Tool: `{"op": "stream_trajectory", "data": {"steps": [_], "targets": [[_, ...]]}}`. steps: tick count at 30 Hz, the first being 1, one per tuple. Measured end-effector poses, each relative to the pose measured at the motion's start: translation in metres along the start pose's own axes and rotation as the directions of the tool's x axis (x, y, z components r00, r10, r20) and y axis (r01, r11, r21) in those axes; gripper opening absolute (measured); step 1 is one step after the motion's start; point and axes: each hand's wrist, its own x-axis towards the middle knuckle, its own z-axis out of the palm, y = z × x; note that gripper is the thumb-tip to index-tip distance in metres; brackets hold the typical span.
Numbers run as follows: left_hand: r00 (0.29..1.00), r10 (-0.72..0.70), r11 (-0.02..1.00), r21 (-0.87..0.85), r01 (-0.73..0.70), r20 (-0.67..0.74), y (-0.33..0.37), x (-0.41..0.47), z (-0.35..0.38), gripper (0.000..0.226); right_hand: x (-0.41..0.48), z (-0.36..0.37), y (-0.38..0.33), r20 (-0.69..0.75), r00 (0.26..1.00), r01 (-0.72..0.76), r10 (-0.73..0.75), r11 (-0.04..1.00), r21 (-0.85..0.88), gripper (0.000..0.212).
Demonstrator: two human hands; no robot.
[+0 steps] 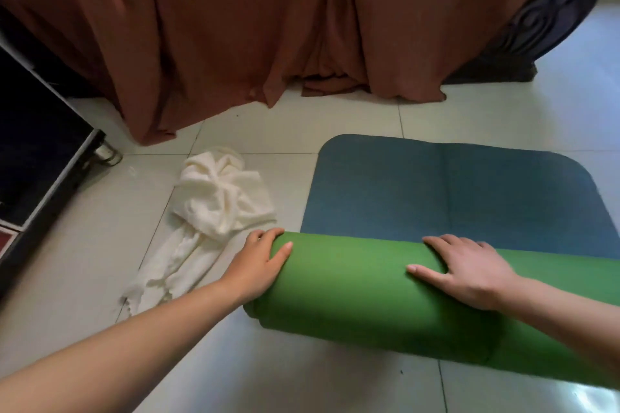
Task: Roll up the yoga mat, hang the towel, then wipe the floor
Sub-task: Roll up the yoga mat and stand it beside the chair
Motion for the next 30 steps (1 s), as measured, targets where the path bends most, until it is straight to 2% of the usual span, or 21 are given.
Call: {"op": "stream_trajectory", "data": {"steps": [2, 5, 8, 9, 11, 13, 16, 20, 22, 25, 28, 30], "targets": [[1.0, -0.014, 0.999, 0.038, 0.015, -0.013, 0.019, 0.008, 0.012, 0.045, -0.004, -0.001, 0.018, -0.005, 0.999, -0.039, 0.039, 0.999, 0.024, 0.121], [0.998, -0.02, 0.966, 0.258, 0.032, -0.052, 0.041, 0.017, 0.02, 0.045, -0.002, -0.001, 0.028, -0.012, 0.998, -0.058, 0.058, 0.998, 0.039, 0.114], [0.972, 0.22, 0.877, 0.419, -0.233, 0.08, 0.064, 0.018, 0.031, 0.06, -0.002, -0.002, 0.026, -0.023, 0.998, -0.053, 0.053, 0.998, 0.026, 0.09], [0.953, 0.275, 0.85, 0.429, -0.304, 0.131, 0.071, 0.016, 0.037, 0.066, -0.006, -0.002, 0.024, -0.036, 0.998, -0.046, 0.047, 0.999, 0.028, 0.085], [0.928, 0.32, 0.816, 0.442, -0.372, 0.19, 0.079, 0.014, 0.049, 0.07, -0.021, 0.0, 0.019, -0.06, 0.998, -0.011, 0.013, 1.0, 0.024, 0.091], [0.916, 0.342, 0.796, 0.454, -0.401, 0.211, 0.079, 0.016, 0.057, 0.072, -0.039, 0.006, 0.011, -0.038, 0.999, 0.009, -0.009, 1.0, -0.007, 0.105], [0.905, 0.36, 0.783, 0.454, -0.425, 0.226, 0.078, 0.022, 0.058, 0.079, -0.052, 0.016, 0.009, 0.002, 1.0, -0.01, 0.01, 0.999, -0.042, 0.105], [0.906, 0.332, 0.81, 0.413, -0.417, 0.263, 0.086, 0.045, 0.053, 0.066, -0.037, 0.011, 0.016, -0.025, 1.0, -0.012, 0.011, 0.999, -0.052, 0.099], [0.908, 0.359, 0.835, 0.361, -0.416, 0.218, 0.095, 0.052, 0.05, 0.057, -0.021, 0.007, 0.023, -0.032, 0.999, -0.012, 0.011, 0.999, -0.031, 0.098], [0.889, 0.422, 0.823, 0.337, -0.458, 0.177, 0.109, 0.044, 0.054, 0.053, 0.005, -0.003, 0.035, -0.026, 0.999, -0.039, 0.04, 0.998, 0.047, 0.082], [0.884, 0.437, 0.789, 0.401, -0.465, 0.166, 0.114, 0.032, 0.064, 0.072, 0.019, -0.01, 0.038, 0.021, 0.999, -0.038, 0.036, 0.996, 0.077, 0.062], [0.882, 0.445, 0.785, 0.406, -0.467, 0.154, 0.112, 0.035, 0.065, 0.077, 0.014, -0.013, 0.034, -0.024, 0.999, -0.033, 0.036, 0.994, 0.1, 0.059]]}}
